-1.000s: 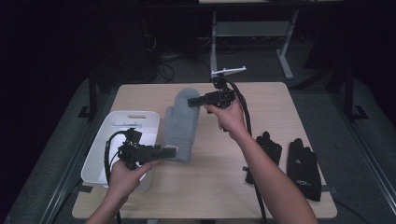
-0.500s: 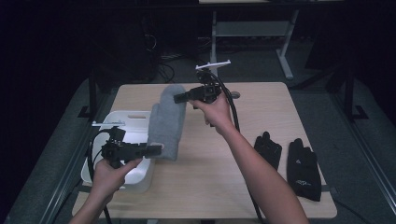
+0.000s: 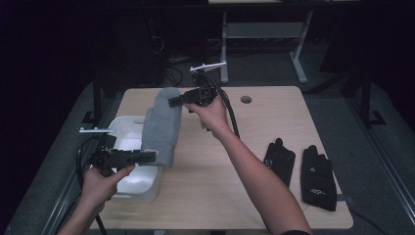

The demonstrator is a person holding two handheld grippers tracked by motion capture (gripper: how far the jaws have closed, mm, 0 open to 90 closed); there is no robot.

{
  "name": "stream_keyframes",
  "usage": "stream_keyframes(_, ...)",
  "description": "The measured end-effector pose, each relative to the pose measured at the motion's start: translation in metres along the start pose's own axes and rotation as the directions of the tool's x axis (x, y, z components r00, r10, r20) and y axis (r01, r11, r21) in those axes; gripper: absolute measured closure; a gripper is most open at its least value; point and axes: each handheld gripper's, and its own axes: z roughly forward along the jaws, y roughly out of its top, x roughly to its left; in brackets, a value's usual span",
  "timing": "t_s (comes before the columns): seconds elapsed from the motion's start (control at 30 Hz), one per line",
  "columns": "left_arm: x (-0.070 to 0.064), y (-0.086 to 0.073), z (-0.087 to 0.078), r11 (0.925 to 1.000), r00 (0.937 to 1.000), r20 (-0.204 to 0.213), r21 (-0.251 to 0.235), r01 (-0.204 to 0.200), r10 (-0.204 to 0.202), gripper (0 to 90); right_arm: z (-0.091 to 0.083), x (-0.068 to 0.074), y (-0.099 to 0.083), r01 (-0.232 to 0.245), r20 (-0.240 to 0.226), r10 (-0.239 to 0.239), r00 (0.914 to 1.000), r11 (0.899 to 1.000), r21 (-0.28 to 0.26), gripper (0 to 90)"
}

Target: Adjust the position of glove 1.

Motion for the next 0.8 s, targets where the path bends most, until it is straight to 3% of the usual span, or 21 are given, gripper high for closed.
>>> stream_keyframes(0.4, 0.022, -0.008, -0.027, 0.9994, 0.9993, -0.018, -0.012, 0.032, -0.032, 43.6, 0.038, 0.015, 0.007, 0.015, -0.026, -0.014, 0.9996, 1.0, 0.023, 72.9)
stream_keyframes(0.8, 0.036, -0.017, -0.037, 0.9985, 0.9978, -0.038, -0.006, 0.054, -0.055, 43.7, 0.063, 0.016, 0.004, -0.001, -0.056, 0.003, 0.9984, 0.999, 0.043, 72.9)
